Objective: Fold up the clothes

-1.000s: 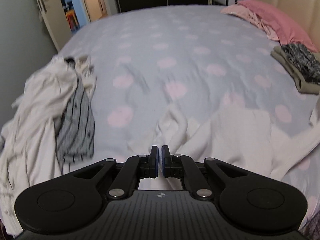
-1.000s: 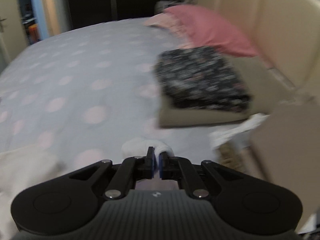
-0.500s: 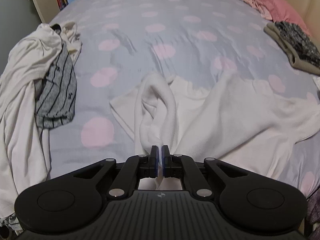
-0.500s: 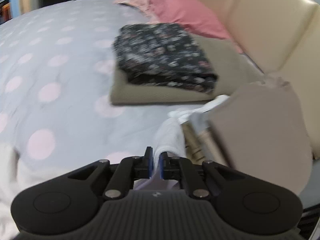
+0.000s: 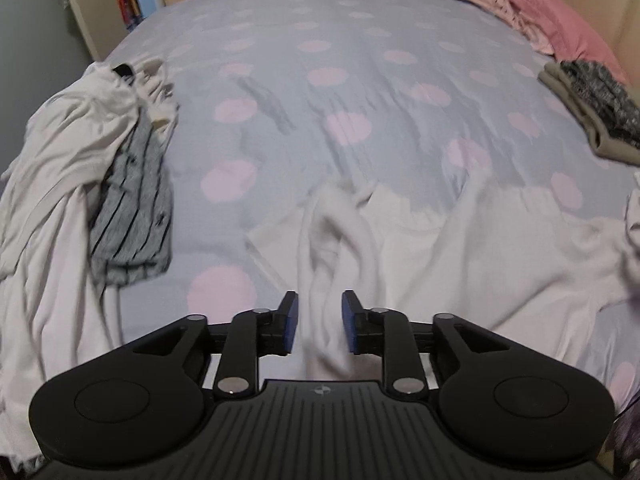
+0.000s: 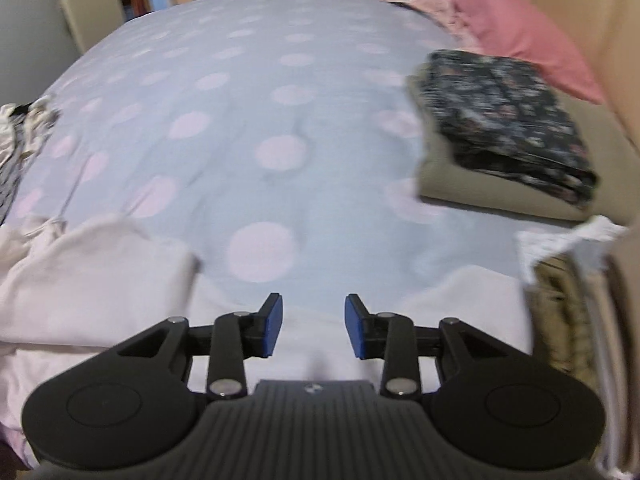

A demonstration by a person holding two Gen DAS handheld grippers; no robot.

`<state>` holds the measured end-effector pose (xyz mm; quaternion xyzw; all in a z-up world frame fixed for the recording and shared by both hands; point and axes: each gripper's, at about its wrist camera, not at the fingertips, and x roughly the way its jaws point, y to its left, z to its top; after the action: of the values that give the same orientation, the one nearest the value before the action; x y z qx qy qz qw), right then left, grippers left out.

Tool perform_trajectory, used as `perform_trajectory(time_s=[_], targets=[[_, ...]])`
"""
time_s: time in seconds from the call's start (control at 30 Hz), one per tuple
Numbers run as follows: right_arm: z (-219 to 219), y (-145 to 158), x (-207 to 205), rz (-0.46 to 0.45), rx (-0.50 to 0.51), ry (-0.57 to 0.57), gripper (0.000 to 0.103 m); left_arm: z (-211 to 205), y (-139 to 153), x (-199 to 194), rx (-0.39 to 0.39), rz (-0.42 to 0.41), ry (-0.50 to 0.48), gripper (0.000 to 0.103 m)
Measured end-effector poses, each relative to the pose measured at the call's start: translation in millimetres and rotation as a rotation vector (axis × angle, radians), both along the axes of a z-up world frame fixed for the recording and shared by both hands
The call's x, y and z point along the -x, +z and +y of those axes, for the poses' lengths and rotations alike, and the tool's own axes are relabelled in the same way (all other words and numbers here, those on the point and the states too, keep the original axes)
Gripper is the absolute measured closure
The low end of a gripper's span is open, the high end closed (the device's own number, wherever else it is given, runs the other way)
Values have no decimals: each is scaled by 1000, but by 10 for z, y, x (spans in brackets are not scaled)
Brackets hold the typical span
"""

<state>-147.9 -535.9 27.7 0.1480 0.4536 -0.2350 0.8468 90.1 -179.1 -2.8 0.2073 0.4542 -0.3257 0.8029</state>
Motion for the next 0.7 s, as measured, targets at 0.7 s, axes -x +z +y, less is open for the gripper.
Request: perform_trajectory(time_s=[0.7], targets=[[340,-755,-1521,48,-98,287,55,-580,-439,-622,-43,38,-112,81]])
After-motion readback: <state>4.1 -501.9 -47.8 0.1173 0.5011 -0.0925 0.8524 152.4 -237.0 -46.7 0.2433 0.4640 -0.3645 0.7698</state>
